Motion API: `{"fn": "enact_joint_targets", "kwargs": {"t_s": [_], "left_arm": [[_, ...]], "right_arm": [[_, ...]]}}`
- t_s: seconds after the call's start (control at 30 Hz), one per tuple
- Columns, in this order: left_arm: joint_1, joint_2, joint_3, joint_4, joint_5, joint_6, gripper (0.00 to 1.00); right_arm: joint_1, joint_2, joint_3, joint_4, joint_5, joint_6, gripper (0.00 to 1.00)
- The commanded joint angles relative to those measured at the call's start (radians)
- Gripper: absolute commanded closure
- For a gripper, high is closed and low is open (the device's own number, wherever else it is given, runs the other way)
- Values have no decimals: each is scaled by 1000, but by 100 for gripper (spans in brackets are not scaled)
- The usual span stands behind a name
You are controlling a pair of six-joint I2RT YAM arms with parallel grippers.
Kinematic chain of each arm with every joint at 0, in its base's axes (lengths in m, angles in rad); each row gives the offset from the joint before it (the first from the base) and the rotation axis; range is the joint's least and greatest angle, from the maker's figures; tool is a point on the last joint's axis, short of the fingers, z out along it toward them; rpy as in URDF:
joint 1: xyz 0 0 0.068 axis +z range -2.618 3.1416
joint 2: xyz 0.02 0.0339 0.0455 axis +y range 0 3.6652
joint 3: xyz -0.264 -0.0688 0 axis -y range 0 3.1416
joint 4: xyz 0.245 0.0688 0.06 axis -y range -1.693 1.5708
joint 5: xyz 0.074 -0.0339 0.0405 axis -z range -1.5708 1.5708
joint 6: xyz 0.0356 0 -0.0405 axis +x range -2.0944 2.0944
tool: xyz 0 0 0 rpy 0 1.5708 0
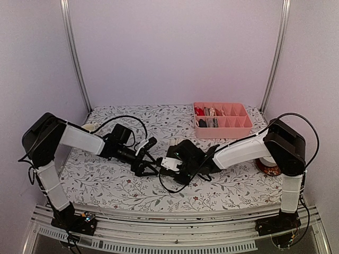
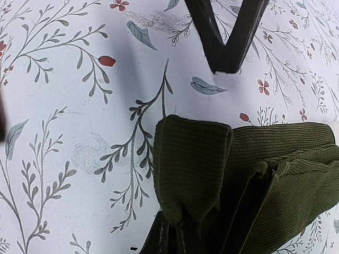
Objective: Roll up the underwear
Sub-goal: Roll the underwear at the center of the board.
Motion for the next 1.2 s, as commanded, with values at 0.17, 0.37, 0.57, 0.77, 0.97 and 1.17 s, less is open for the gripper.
{"fn": "enact_joint_targets", "kwargs": {"t_s": [0.17, 0.37, 0.57, 0.77, 0.97, 1.17], "left_arm": [[-16, -207, -172, 239, 81, 163, 2], [-137, -259, -251, 303, -84, 310, 2], [-283, -332, -357, 416, -334, 457, 6], [-391, -337, -375, 448, -537, 562, 24], [-461, -245, -350, 476, -713, 626, 26], [-507, -151, -328, 530, -837, 671, 30]], "right_arm": [[-94, 44, 88, -302, -305, 99, 96], [-154, 98, 222, -478, -502, 118, 96], [-185, 118, 280, -583, -628, 96, 96], [-187, 146, 318, -656, -720, 58, 95], [-188, 152, 322, -671, -712, 59, 95], [-187, 154, 325, -672, -691, 64, 94]]}}
